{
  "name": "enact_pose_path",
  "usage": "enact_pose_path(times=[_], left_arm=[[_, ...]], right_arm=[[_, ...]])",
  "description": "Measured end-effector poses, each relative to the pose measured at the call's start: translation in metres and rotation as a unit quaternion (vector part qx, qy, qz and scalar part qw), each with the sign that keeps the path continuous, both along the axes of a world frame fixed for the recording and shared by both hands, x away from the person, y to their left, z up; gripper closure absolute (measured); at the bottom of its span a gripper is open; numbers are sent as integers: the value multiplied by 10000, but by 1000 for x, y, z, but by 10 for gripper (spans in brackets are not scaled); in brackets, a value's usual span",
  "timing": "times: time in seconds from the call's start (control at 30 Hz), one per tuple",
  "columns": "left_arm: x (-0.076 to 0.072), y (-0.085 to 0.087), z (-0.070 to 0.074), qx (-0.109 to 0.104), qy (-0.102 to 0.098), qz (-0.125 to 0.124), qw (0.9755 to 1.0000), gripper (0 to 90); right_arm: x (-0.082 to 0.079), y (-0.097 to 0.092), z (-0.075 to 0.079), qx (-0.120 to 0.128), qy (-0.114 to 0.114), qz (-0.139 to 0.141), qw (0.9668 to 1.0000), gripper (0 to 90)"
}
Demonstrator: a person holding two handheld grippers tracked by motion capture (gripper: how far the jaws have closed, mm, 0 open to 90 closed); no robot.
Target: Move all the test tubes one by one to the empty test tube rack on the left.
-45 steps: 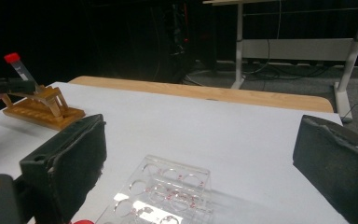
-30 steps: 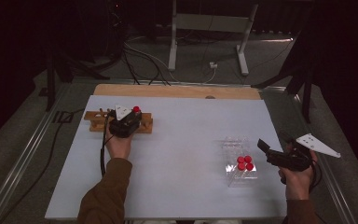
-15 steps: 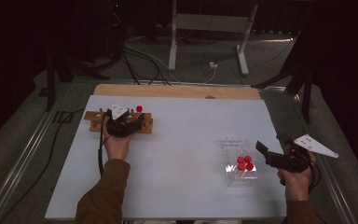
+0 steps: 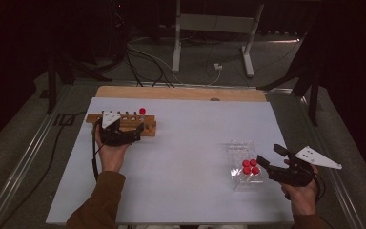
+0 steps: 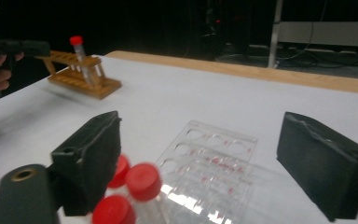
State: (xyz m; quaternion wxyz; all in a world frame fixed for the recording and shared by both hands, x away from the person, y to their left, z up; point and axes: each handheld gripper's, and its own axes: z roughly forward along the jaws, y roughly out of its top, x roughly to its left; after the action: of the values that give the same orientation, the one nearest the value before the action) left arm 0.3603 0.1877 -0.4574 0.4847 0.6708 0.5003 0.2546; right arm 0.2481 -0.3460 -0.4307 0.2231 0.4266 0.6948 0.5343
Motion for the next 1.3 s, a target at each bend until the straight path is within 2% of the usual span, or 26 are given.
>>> enact_pose_path(times=[0.1, 0.33, 0.53, 0.63, 0.83, 1.1, 1.3], left_arm=[[-8, 4, 2, -26, -50, -17, 10000, 7], [-26, 10, 6, -140, -135, -18, 9998, 7], [-39, 12, 9, -172, -222, -52, 9996, 7], [-43, 12, 10, -172, -254, -73, 9995, 7], [-50, 10, 9, -155, -282, -117, 9994, 7], [-55, 8, 1, -184, -211, -183, 9994, 7], [-59, 11, 1, -207, -244, -192, 9993, 7]], right_arm=[[-6, 1, -1, -11, 10, 152, 9999, 221], [-20, 6, -5, -187, -74, 526, 9984, 466], [-29, 9, -11, -335, -102, 652, 9973, 604], [-32, 10, -12, -306, -110, 717, 9969, 631], [-36, 13, -20, -430, 7, 787, 9960, 653], [-33, 17, -33, -538, 137, 760, 9956, 684], [-31, 18, -39, -611, 193, 749, 9951, 719]])
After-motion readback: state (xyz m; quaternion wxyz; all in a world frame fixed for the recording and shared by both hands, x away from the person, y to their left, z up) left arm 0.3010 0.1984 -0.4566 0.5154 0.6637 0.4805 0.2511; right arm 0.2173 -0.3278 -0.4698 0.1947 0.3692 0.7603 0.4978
